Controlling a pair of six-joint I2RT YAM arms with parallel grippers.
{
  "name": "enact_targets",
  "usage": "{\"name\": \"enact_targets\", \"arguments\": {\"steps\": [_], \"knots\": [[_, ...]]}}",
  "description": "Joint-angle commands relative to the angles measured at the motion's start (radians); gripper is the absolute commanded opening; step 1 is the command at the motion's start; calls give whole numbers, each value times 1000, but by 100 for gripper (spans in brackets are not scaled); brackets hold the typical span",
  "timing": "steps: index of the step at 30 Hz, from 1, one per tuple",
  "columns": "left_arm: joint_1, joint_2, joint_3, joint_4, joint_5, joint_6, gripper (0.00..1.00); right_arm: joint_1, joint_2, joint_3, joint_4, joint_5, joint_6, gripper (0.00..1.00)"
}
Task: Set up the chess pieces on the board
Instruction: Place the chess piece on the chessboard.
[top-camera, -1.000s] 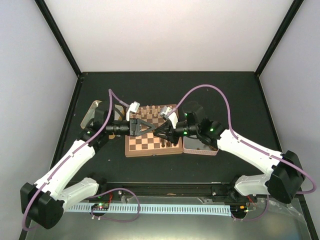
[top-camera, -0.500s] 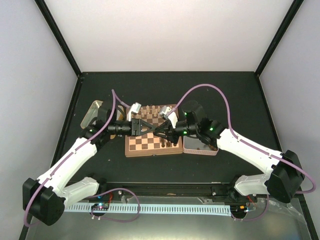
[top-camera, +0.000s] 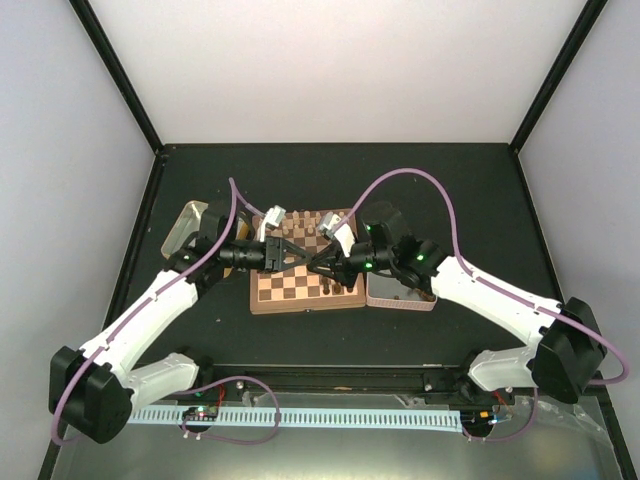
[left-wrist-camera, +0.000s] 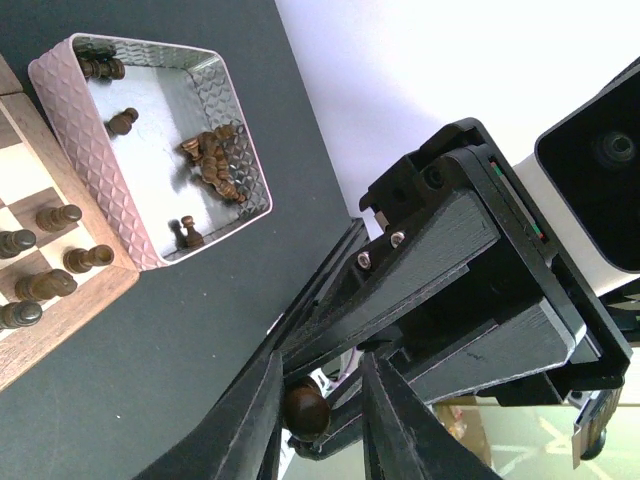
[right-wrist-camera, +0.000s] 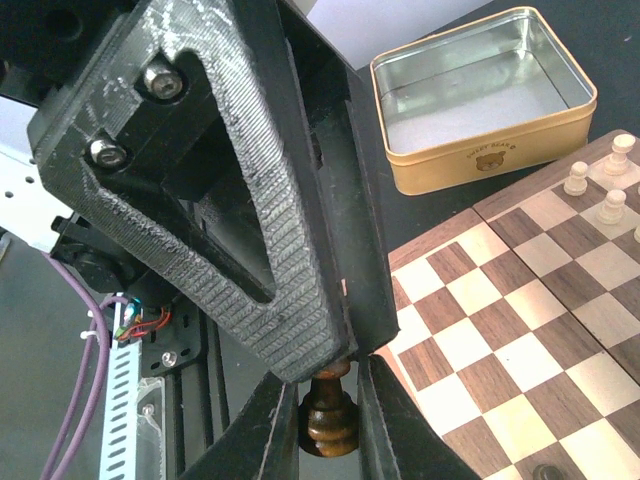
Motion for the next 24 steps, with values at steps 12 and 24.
{"name": "enact_targets", "arguments": {"steps": [12,24], "knots": [[-7,26,-12,80,90,-66,6,8,-4,25,92,111,32,14],[-7,5,9,-141,-297,162,5,-3,-153,-87,44,272,167,67]]}}
